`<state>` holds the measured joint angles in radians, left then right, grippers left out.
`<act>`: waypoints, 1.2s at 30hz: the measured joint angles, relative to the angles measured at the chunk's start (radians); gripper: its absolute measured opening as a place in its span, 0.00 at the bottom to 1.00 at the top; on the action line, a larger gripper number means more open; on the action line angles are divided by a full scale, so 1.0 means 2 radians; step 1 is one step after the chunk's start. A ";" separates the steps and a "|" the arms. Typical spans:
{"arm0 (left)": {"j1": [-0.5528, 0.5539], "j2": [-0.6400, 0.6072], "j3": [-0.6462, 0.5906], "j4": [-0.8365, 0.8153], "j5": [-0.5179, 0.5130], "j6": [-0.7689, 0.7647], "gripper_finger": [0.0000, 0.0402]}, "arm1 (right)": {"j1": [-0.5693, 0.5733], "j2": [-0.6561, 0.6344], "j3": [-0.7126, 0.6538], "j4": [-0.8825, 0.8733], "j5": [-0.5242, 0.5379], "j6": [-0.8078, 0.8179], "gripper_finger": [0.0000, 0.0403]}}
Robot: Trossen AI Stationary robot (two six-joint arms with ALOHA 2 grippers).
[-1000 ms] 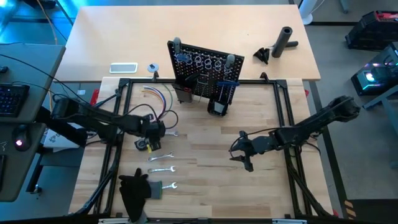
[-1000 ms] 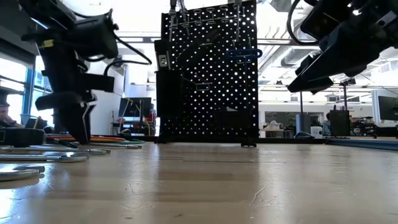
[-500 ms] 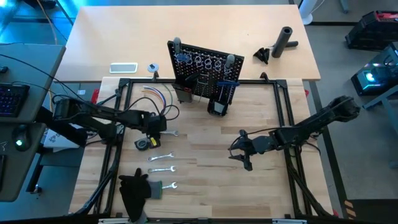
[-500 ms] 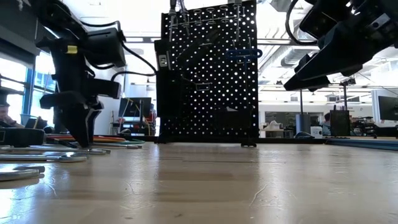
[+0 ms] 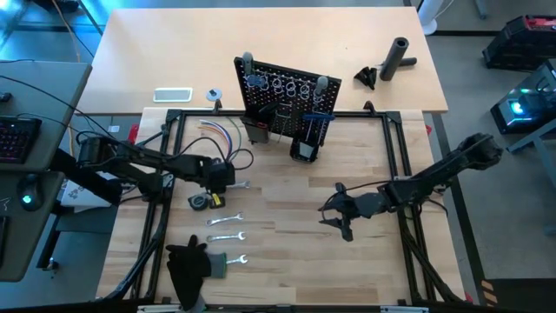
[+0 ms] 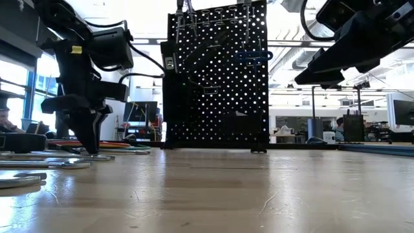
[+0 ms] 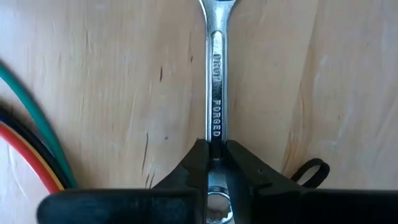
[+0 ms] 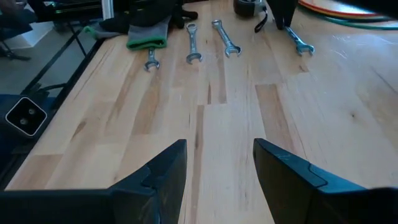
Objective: Hang tools onto peg board
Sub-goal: Hang the wrench on the black pegboard
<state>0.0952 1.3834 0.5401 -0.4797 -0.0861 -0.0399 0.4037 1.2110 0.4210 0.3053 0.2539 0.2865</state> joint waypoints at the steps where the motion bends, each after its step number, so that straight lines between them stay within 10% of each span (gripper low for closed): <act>1: -0.002 -0.001 0.002 0.002 -0.001 0.000 0.06 | 0.003 0.000 0.000 0.001 0.002 -0.002 0.45; 18: -0.046 -0.005 0.052 0.089 0.041 -0.004 0.01 | 0.031 0.017 0.000 0.092 0.057 -0.108 0.45; 36: -0.059 -0.003 0.053 0.096 0.058 -0.028 0.02 | 0.031 0.221 0.117 0.097 0.122 -0.196 0.45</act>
<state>-0.0227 1.3766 0.6468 -0.2874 0.0294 -0.0961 0.4648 1.6524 0.6552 0.4984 0.4980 -0.1059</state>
